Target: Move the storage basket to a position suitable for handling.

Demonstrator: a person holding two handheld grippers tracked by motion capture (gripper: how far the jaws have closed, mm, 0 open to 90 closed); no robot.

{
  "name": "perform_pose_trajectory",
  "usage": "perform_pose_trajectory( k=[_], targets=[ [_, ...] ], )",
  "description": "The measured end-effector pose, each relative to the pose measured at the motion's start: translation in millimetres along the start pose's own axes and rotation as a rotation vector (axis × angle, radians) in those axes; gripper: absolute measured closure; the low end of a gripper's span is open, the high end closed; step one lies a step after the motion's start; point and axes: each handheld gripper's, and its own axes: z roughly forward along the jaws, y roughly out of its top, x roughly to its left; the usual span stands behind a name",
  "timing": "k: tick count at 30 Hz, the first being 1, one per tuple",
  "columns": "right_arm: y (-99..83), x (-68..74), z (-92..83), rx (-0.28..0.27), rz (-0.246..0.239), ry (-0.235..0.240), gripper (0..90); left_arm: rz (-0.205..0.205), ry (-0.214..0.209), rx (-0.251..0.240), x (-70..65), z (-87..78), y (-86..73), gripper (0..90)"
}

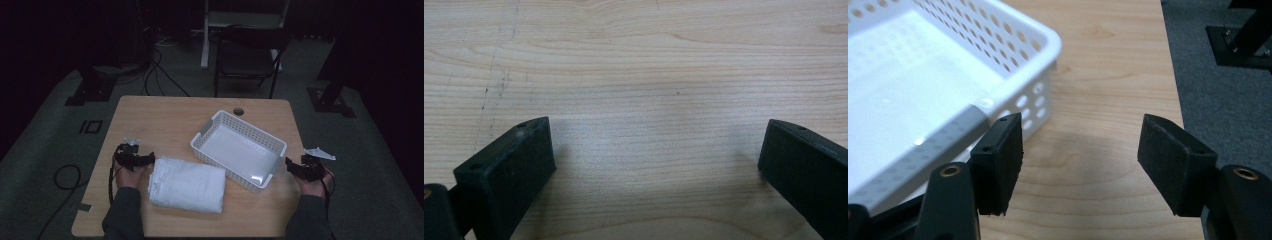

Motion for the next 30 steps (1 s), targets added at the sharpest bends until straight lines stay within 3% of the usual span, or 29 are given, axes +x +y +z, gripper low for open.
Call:
perform_pose_trajectory(
  k=[4,11,19,30],
  targets=[
    [2.7,4.2,-7.8,-0.026,-0.003,0.002,34.7,0.001,0.0,0.0,0.0,0.0,0.0,1.0],
    [9.3,20.3,-21.2,-0.072,-0.003,0.062,34.1,-0.001,0.002,0.0,-0.1,0.1,0.0,1.0],
    [7.4,43.4,-18.5,-0.048,-0.039,0.099,33.0,0.004,-0.002,-0.008,-0.7,-1.0,0.1,5.1],
    [-1.4,53.3,-13.3,-0.002,-0.028,0.143,34.0,-0.002,0.001,-0.004,-2.6,-3.8,1.6,14.9]
  ],
)
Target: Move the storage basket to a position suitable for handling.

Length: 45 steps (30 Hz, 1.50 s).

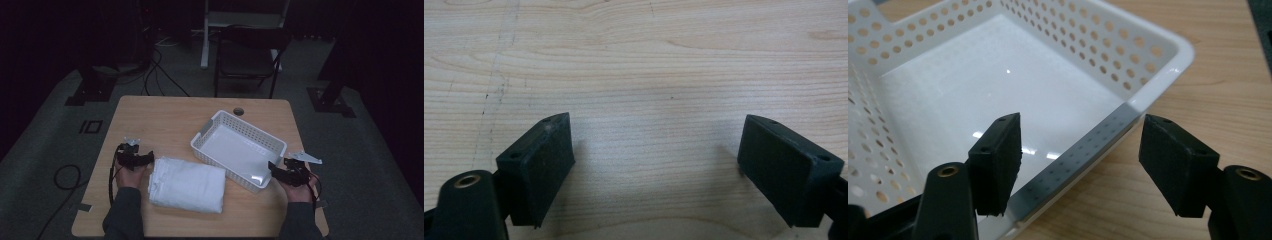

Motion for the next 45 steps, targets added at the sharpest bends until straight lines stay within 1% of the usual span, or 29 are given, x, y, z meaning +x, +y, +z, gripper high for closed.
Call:
perform_pose_trajectory(
  k=[1,3,5,6,7,8,9,12,13,15,18,21,22,25,29,34,36,41,45],
  targets=[
    [-0.9,0.9,0.9,0.007,0.002,0.001,34.6,-0.002,0.003,0.008,-0.7,-1.2,0.5,16.1],
    [-2.9,1.7,3.2,0.018,0.004,0.005,36.4,0.001,0.001,0.009,-1.7,-2.4,0.8,21.1],
    [-3.8,2.0,4.3,0.024,0.004,0.008,37.1,0.005,-0.002,0.01,-2.0,-2.9,1.0,24.3],
    [-5.4,2.3,7.1,0.034,0.011,0.006,37.9,0.006,-0.006,0.011,-2.3,-3.4,1.2,26.4],
    [-5.8,1.9,7.8,0.033,0.023,0.009,38.0,0.003,-0.018,0.013,-2.0,-5.2,1.9,29.4],
    [-5.8,1.9,7.8,0.033,0.023,0.009,38.0,0.003,-0.018,0.013,-2.0,-5.2,1.9,31.0],
    [-6.1,0.8,8.3,0.032,0.036,0.016,38.5,-0.004,-0.026,0.005,-1.2,-7.4,2.5,31.1],
    [-6.4,-0.4,9.1,0.028,0.048,0.02,39.4,-0.003,-0.034,-0.009,-0.9,-11.1,3.7,31.5],
    [-6.6,-0.7,9.7,0.025,0.056,0.021,39.8,0.0,-0.039,-0.028,-1.3,-15.1,5.1,31.5],
    [-6.6,-2.9,11.6,0.017,0.079,0.028,41.8,-0.003,-0.056,-0.05,-2.7,-19.6,6.7,31.9],
    [-5.6,-4.2,13.2,0.01,0.087,0.026,44.5,-0.004,-0.089,-0.073,-6.3,-25.5,9.2,32.0],
    [-3.8,-4.3,15.4,0.007,0.083,0.016,45.6,0.001,-0.125,-0.098,-12.3,-31.7,11.8,31.9],
    [-3.8,-4.3,15.4,0.007,0.083,0.016,45.6,0.001,-0.125,-0.098,-12.3,-31.7,11.8,31.9],
    [-1.7,-4.2,18.8,0.005,0.076,0.009,46.6,0.019,-0.159,-0.136,-21.2,-41.4,15.1,32.1],
    [1.3,-3.9,23.8,0.006,0.083,-0.002,48.0,0.054,-0.197,-0.144,-31.0,-49.7,21.3,32.4],
    [6.8,-2.6,30.2,0.013,0.078,-0.011,50.1,0.098,-0.237,-0.17,-43.9,-59.9,26.7,32.3],
    [8.7,-2.5,32.4,0.015,0.074,-0.011,50.6,0.107,-0.257,-0.173,-48.1,-62.2,28.0,32.3],
    [14.2,-1.5,39.6,0.016,0.072,-0.004,52.2,0.13,-0.285,-0.176,-57.0,-66.1,29.7,32.2],
    [19.6,2.1,46.7,0.025,0.064,0.0,52.3,0.135,-0.311,-0.176,-61.7,-67.3,30.4,32.2]
  ],
)
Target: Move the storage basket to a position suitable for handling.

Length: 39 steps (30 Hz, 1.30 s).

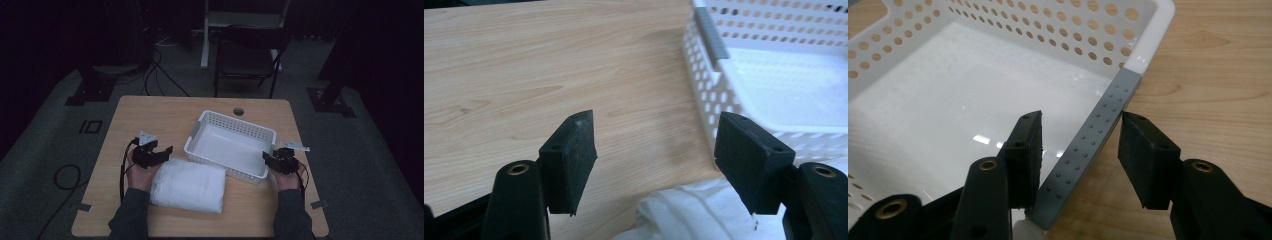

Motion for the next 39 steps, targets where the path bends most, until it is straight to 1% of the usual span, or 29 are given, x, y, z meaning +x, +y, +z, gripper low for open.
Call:
perform_pose_trajectory(
  k=[1,2,3,4,8,11,14,16,18,23,29,32,34,39],
  targets=[
    [0.0,0.0,0.0,0.0,0.0,0.0,52.3,0.0,0.0,0.0,0.0,0.0,0.0,32.3],
    [1.2,1.2,1.0,0.005,-0.001,0.002,50.8,-0.006,-0.019,0.0,-1.7,-0.1,0.7,32.3],
    [2.1,3.5,0.4,0.008,-0.005,0.006,48.1,-0.005,-0.026,-0.002,-2.9,-0.2,1.2,32.3],
    [1.8,4.8,-0.7,0.008,-0.012,0.004,47.2,-0.001,-0.027,-0.003,-4.1,-0.4,1.8,32.3],
    [-2.3,9.7,-10.8,0.008,-0.031,0.012,42.7,0.011,-0.039,-0.004,-9.0,-1.0,3.5,32.3],
    [-7.6,14.6,-20.3,0.014,-0.047,0.015,43.3,0.023,-0.042,-0.003,-12.6,-0.9,4.4,32.4],
    [-13.0,18.2,-23.8,0.044,-0.063,0.03,48.2,0.029,-0.051,0.003,-16.0,0.3,4.9,33.2],
    [-14.4,19.8,-21.1,0.061,-0.076,0.023,48.9,0.026,-0.061,0.011,-17.5,1.8,5.0,34.1],
    [-12.8,19.5,-18.3,0.062,-0.069,0.027,50.2,0.026,-0.061,0.019,-18.2,3.6,4.9,35.1],
    [-4.2,20.8,-9.0,0.058,-0.078,0.019,55.2,0.023,-0.075,0.032,-17.7,6.9,3.3,38.3],
    [4.9,29.0,3.7,0.054,-0.092,0.026,57.9,0.028,-0.095,0.036,-20.7,9.9,2.4,43.6],
    [9.5,33.3,9.7,0.055,-0.103,0.027,59.1,0.036,-0.087,0.037,-21.0,10.4,2.3,48.1],
    [12.4,35.5,13.7,0.054,-0.107,0.03,60.0,0.036,-0.091,0.039,-20.0,10.8,1.9,53.4],
    [18.7,40.8,22.6,0.052,-0.117,0.039,61.1,0.023,-0.073,0.044,-16.2,12.8,0.1,60.4]
  ],
)
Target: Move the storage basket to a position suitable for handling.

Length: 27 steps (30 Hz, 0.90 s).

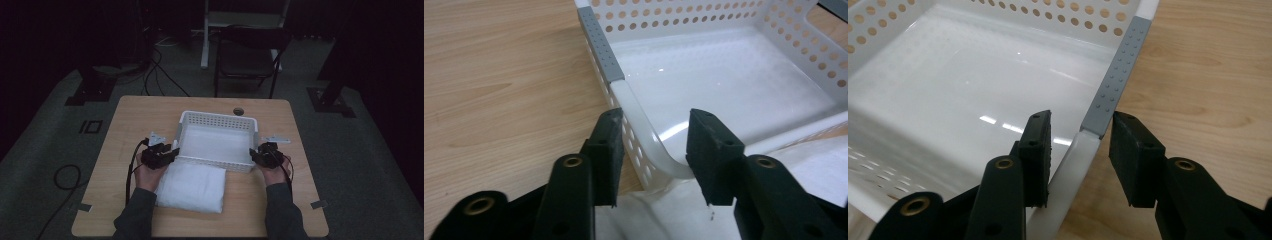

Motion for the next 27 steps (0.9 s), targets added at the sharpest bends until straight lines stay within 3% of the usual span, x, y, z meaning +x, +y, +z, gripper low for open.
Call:
perform_pose_trajectory(
  k=[3,12,23,27],
  targets=[
    [3.7,3.4,4.1,0.004,-0.014,-0.004,61.7,-0.003,0.034,0.001,0.9,1.6,-0.9,63.0],
    [16.9,8.0,20.3,-0.004,-0.017,0.008,63.5,-0.005,0.07,-0.013,13.0,-1.6,1.3,69.8],
    [35.7,19.4,41.3,0.007,-0.045,0.025,63.8,-0.03,0.124,-0.034,27.9,-3.8,1.7,72.0],
    [41.1,21.3,47.1,0.01,-0.054,0.027,64.1,-0.041,0.126,-0.041,31.9,-3.9,1.5,72.1]
  ],
)
